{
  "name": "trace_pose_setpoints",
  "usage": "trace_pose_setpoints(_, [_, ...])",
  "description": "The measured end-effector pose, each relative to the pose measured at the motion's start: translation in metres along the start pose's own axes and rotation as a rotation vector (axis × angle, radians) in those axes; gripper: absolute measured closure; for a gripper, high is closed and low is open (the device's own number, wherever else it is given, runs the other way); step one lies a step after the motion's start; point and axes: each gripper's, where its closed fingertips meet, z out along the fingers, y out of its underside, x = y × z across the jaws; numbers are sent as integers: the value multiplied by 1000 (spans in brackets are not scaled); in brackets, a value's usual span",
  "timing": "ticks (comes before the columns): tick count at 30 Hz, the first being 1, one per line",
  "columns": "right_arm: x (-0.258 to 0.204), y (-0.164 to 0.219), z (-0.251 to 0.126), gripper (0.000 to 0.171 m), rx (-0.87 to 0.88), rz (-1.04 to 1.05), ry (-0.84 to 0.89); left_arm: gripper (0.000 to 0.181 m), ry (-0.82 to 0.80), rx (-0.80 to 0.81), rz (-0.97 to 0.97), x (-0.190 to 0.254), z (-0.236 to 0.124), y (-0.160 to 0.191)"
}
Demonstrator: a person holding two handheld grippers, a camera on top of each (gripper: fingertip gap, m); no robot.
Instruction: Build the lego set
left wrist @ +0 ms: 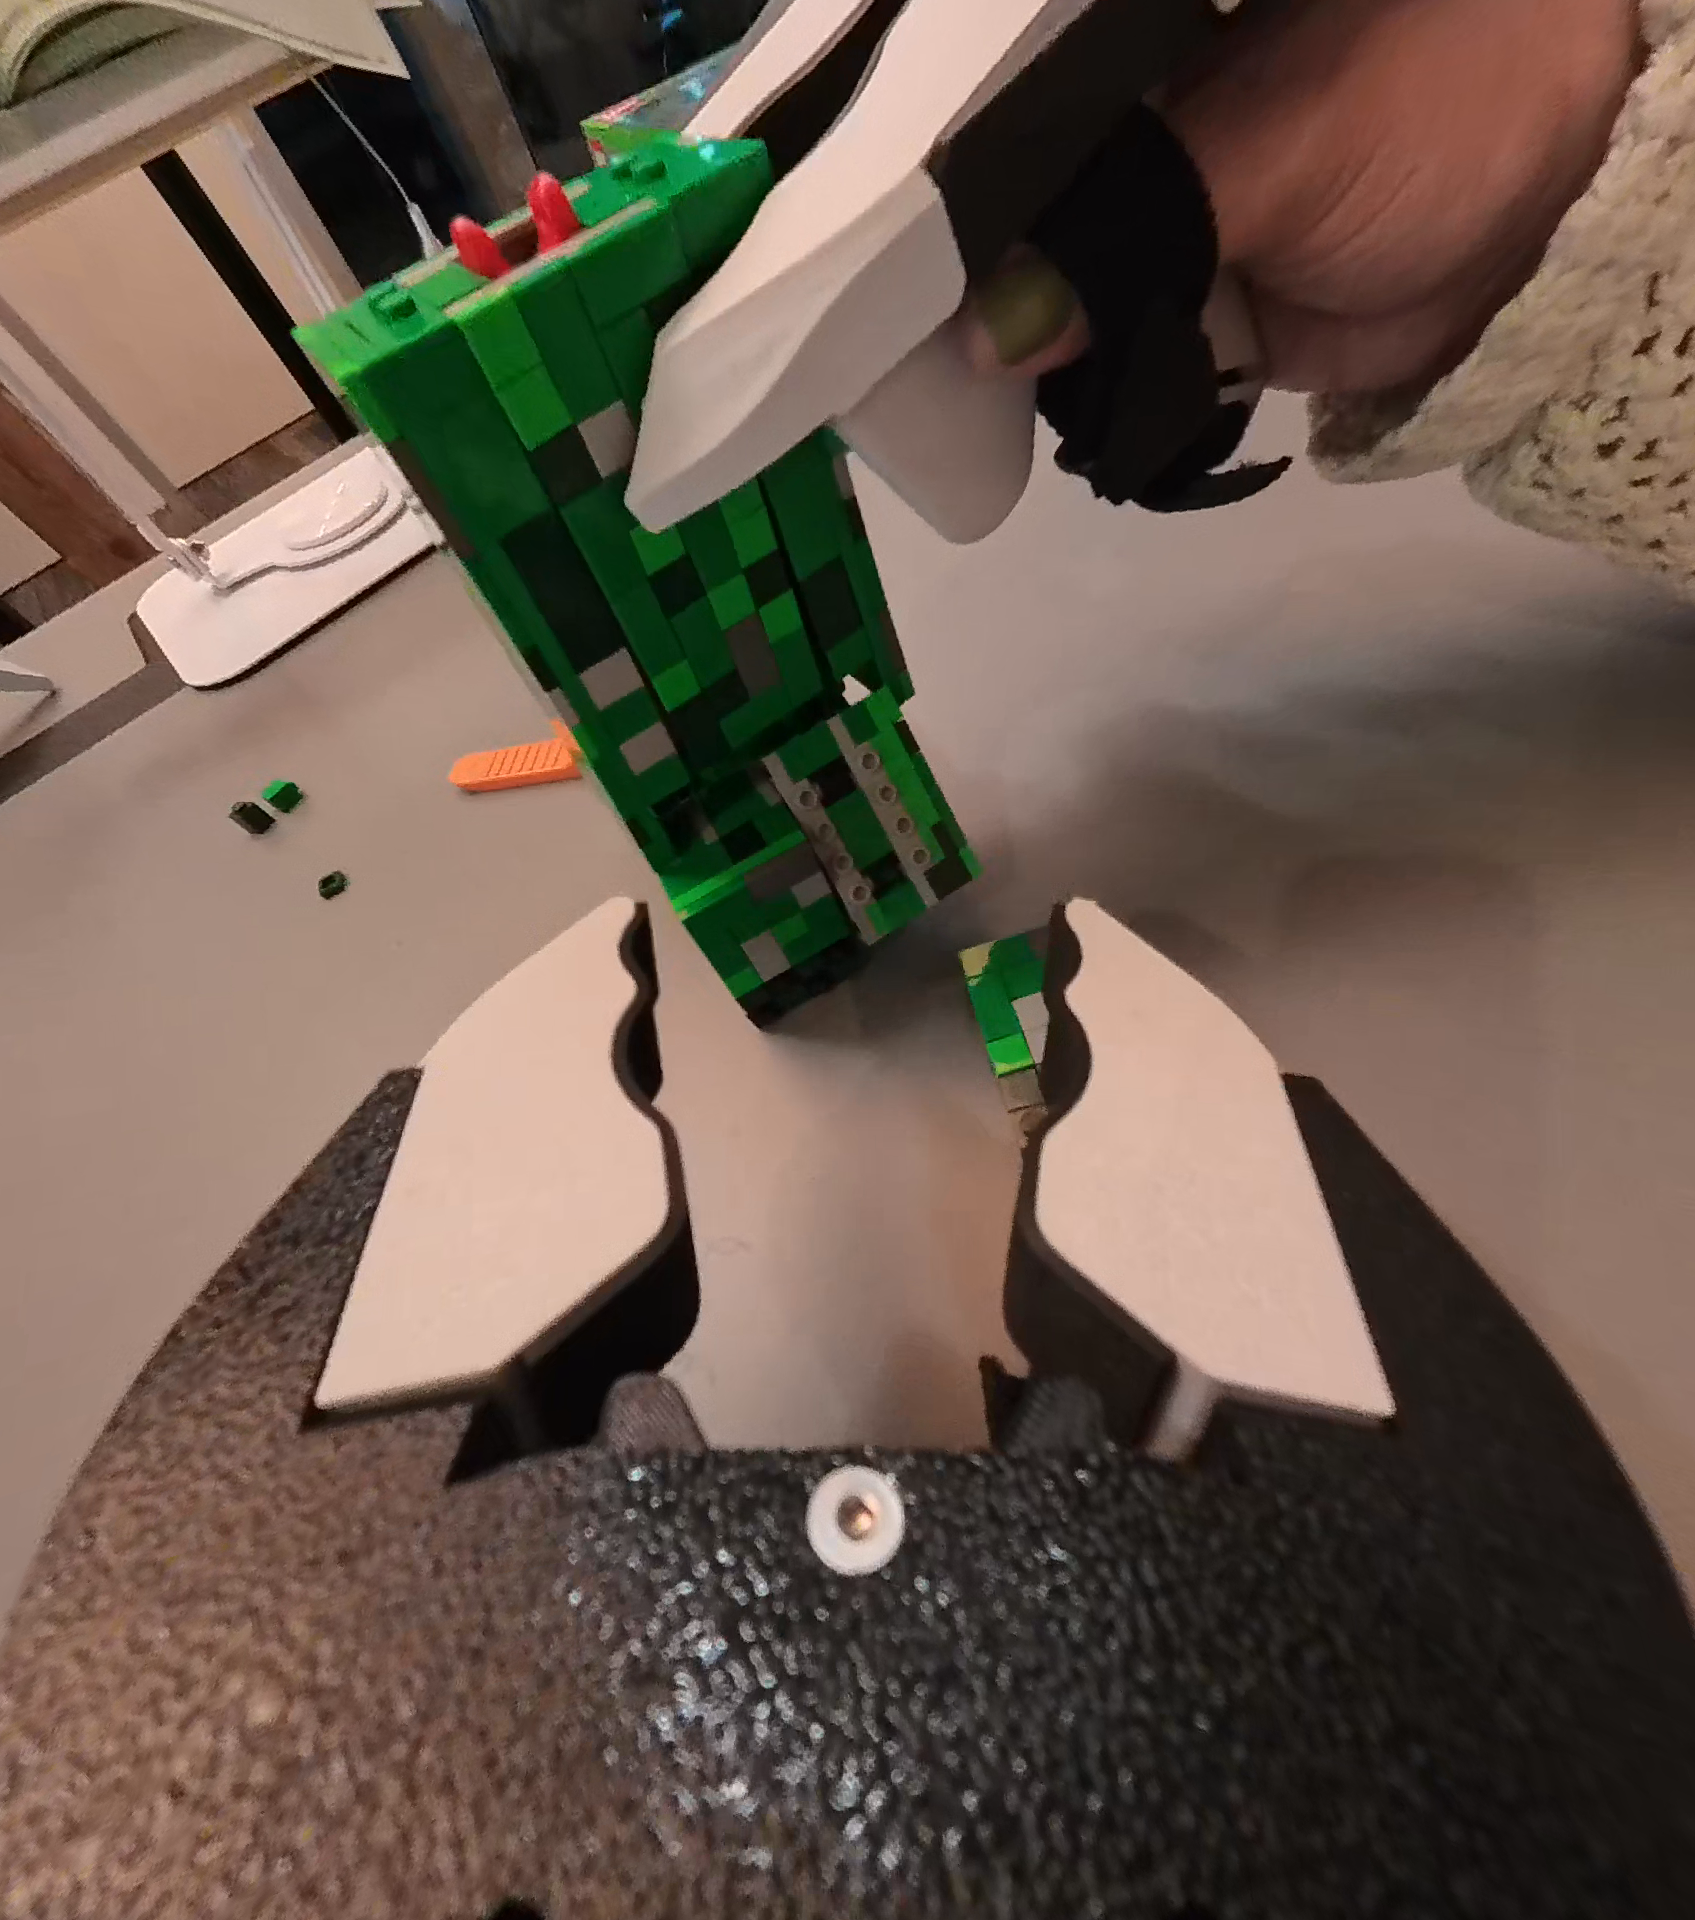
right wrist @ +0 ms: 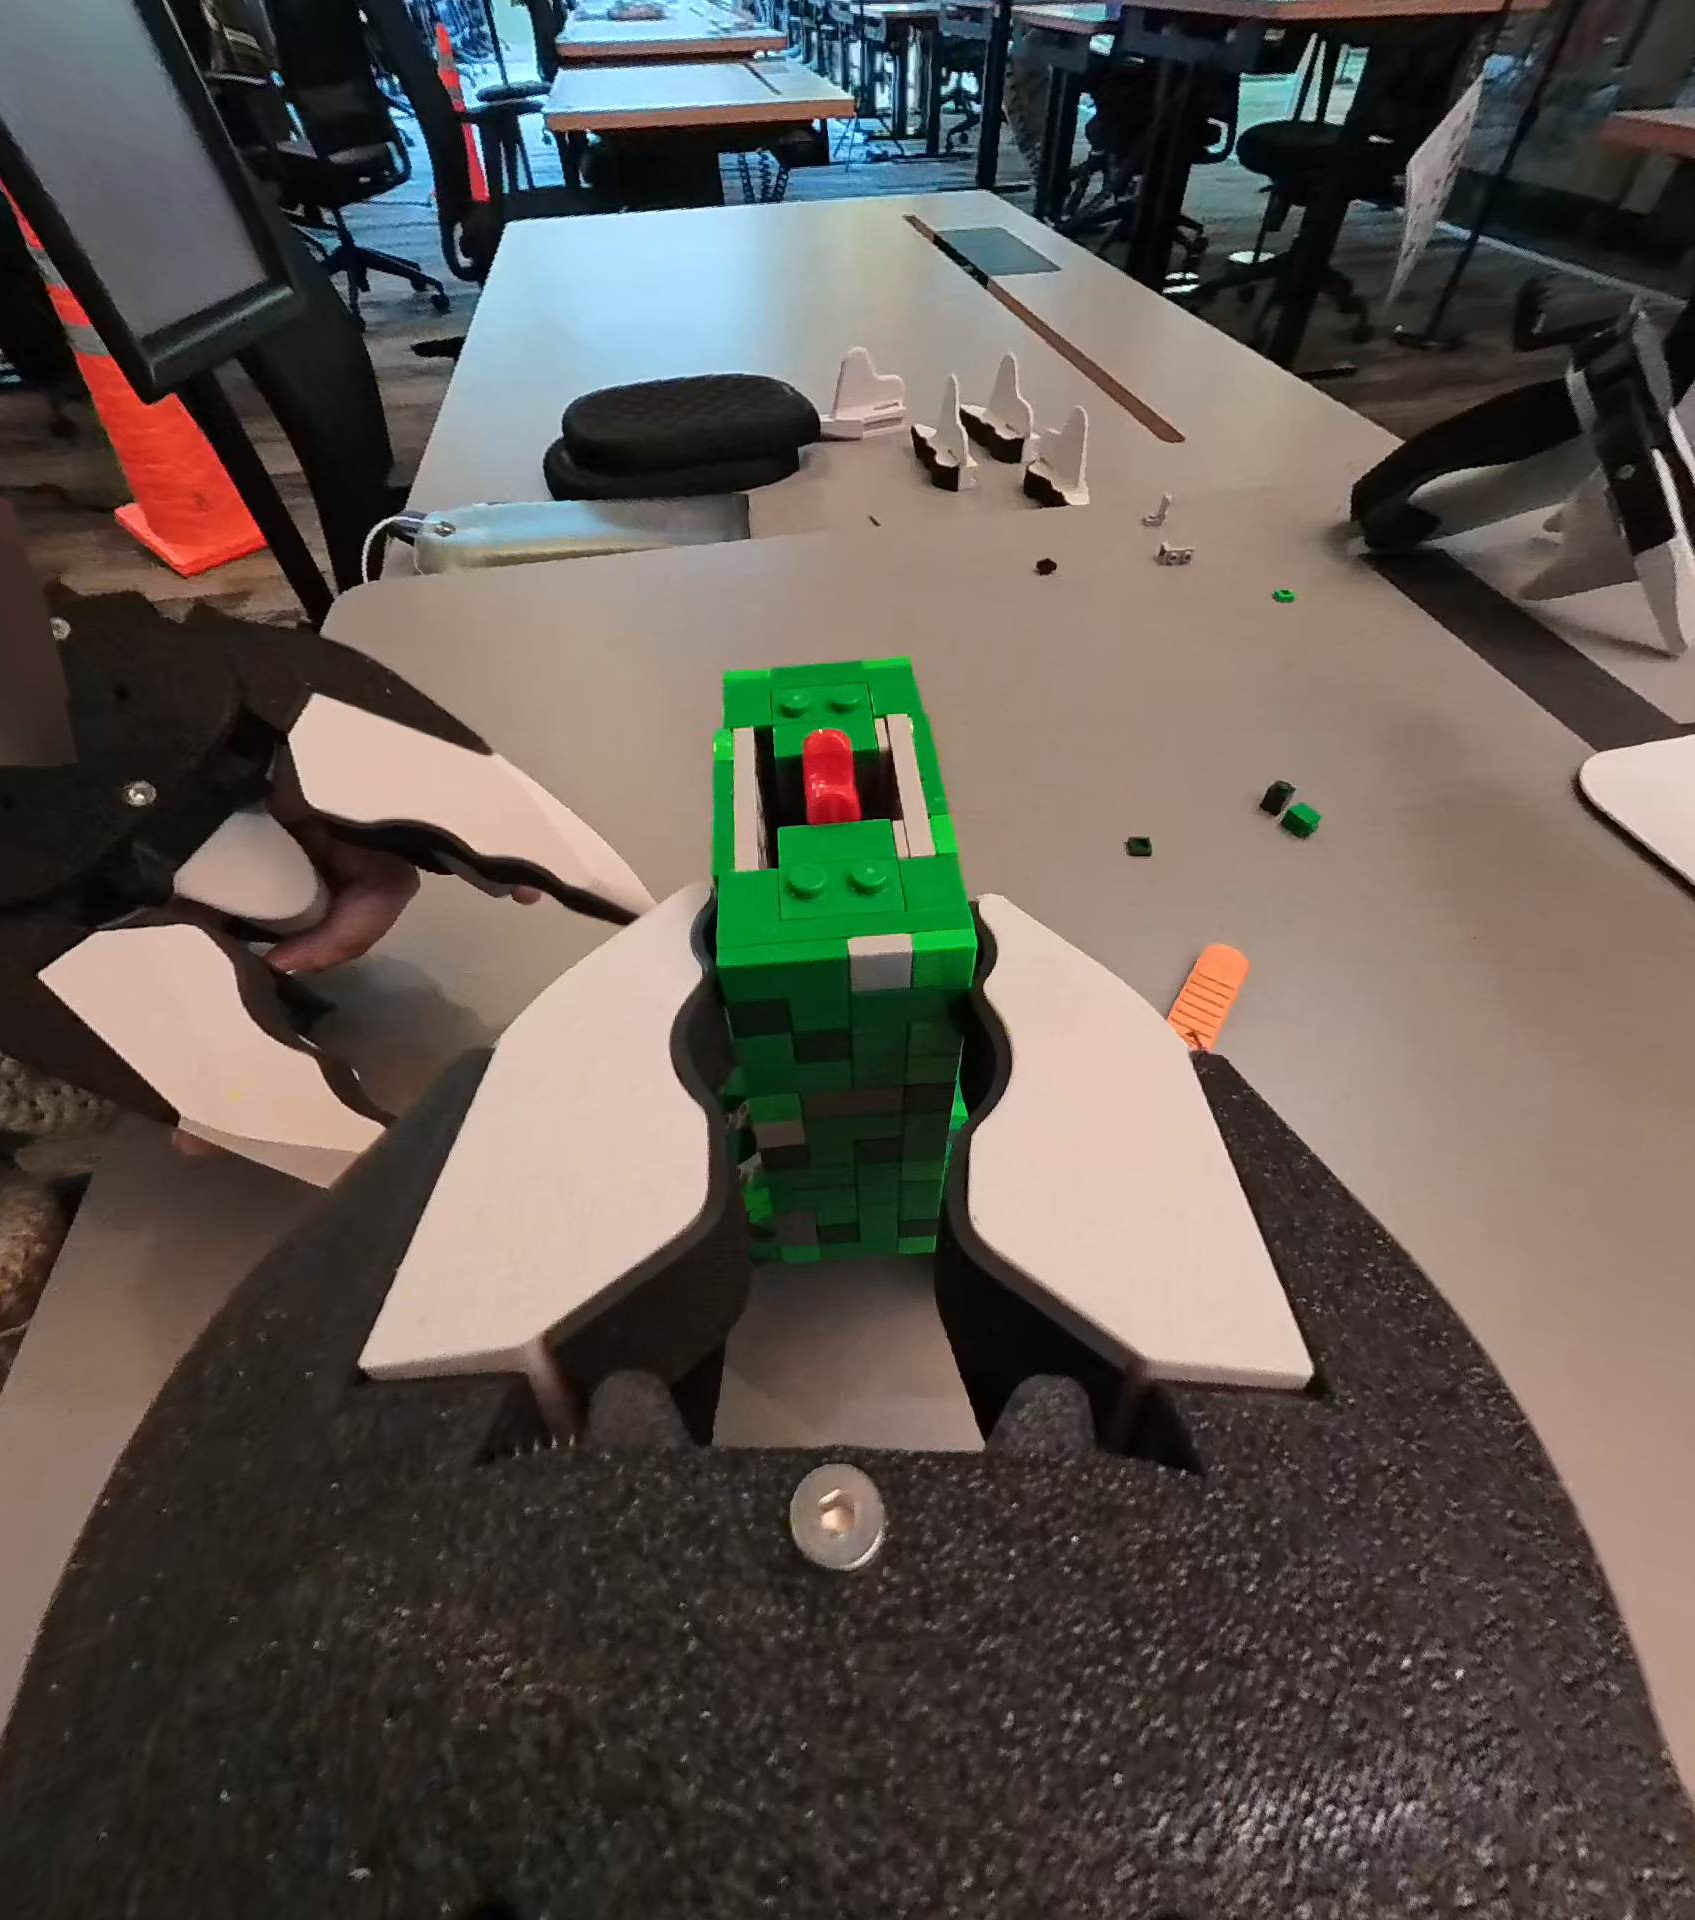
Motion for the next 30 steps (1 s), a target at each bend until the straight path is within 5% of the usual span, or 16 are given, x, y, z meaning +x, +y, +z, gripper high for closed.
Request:
trace_pose_setpoints(10, [-1, 2, -1, 127, 1, -46, 70, 109, 58, -150, 13, 20, 6, 19])
trace_pose_setpoints(20, [4, 0, -26, 102, 126, -13, 45, 120, 115, -336, 24, 44, 3, 44])
trace_pose_setpoints(30, [26, 45, -43, 104, 146, 23, 48, 135, 61, -450, 36, 41, 12, 43])
